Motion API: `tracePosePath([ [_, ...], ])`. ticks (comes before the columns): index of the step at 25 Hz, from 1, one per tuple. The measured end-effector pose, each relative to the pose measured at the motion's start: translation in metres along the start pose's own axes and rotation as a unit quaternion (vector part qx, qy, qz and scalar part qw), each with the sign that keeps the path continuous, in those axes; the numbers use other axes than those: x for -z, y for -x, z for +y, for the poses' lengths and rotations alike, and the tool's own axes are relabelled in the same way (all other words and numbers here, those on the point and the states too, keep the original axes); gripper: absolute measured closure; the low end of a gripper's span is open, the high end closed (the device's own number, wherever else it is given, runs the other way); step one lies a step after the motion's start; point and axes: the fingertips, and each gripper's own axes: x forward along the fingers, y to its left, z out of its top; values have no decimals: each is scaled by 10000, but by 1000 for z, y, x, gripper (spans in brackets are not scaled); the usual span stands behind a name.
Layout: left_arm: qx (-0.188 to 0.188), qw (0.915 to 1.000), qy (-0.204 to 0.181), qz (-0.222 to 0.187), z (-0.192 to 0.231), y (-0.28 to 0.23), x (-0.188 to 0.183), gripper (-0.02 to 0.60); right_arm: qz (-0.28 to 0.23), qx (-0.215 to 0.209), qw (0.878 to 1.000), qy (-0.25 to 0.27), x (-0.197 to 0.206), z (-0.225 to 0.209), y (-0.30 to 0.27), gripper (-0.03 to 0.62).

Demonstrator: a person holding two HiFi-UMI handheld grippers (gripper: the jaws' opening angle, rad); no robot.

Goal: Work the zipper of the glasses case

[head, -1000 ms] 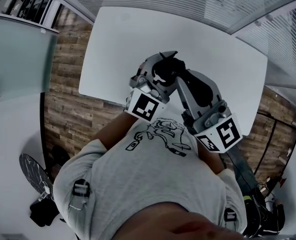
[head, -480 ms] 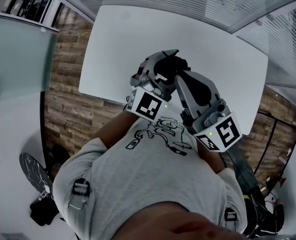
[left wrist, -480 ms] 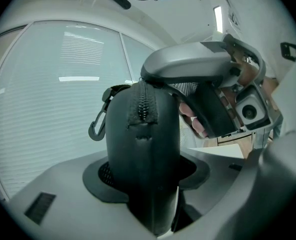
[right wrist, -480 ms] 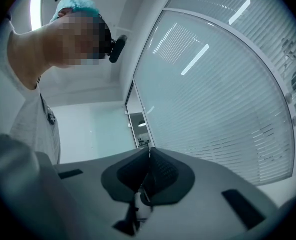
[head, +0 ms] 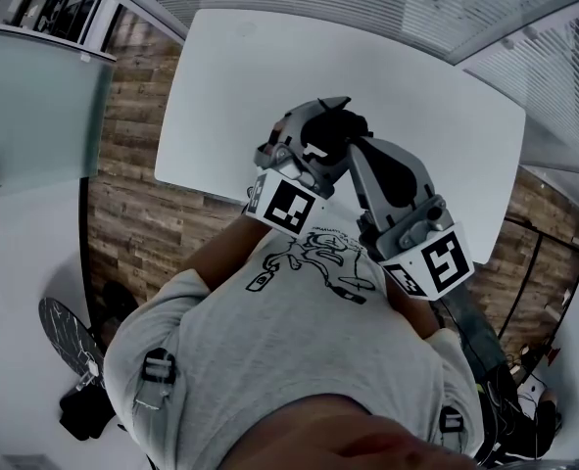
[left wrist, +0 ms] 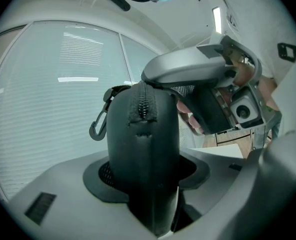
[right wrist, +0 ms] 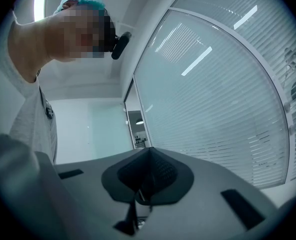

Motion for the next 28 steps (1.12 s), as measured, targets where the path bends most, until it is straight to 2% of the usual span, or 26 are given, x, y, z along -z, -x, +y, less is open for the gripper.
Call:
tracePosePath([
  [28, 283, 9992, -25, -284, -11, 10, -8, 334, 51, 267, 9996, 13, -1, -15, 12, 591],
])
